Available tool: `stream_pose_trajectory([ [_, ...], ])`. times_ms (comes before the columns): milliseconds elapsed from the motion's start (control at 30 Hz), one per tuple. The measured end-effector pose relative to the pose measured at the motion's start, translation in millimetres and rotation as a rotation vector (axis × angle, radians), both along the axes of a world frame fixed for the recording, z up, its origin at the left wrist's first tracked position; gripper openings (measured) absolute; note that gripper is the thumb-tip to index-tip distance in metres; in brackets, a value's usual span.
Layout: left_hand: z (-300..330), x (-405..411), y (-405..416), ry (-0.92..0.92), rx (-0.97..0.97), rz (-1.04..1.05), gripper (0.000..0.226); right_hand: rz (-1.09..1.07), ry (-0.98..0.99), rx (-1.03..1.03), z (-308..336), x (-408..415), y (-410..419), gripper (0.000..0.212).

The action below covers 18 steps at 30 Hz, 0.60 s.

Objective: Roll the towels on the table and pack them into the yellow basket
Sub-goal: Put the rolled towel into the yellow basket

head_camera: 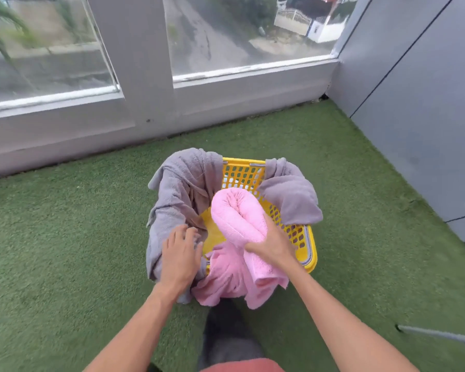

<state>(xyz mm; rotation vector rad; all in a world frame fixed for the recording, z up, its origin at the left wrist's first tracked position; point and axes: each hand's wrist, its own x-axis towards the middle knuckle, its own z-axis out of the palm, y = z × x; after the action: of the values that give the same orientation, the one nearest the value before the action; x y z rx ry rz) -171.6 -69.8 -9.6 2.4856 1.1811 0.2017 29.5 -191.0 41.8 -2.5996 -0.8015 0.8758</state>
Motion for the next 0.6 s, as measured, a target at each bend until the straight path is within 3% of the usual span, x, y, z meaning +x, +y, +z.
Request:
stream_pose_trajectory([
  [167,-51,19,47,0.209,-0.019,0.112,0.056,0.195,0.033,-0.181,-68,81,58,0.119],
  [300,-85,24,54,0.319,0.048,0.031,0.064,0.318,-0.019,-0.292,-135,107,87,0.107],
  [500,-97,31,50,0.342,0.127,0.112,0.062,0.433,-0.127,-0.395,-226,121,96,0.095],
  [600,-100,30,51,0.376,0.134,0.121,0.06,0.457,-0.02,-0.554,-251,117,95,0.081],
])
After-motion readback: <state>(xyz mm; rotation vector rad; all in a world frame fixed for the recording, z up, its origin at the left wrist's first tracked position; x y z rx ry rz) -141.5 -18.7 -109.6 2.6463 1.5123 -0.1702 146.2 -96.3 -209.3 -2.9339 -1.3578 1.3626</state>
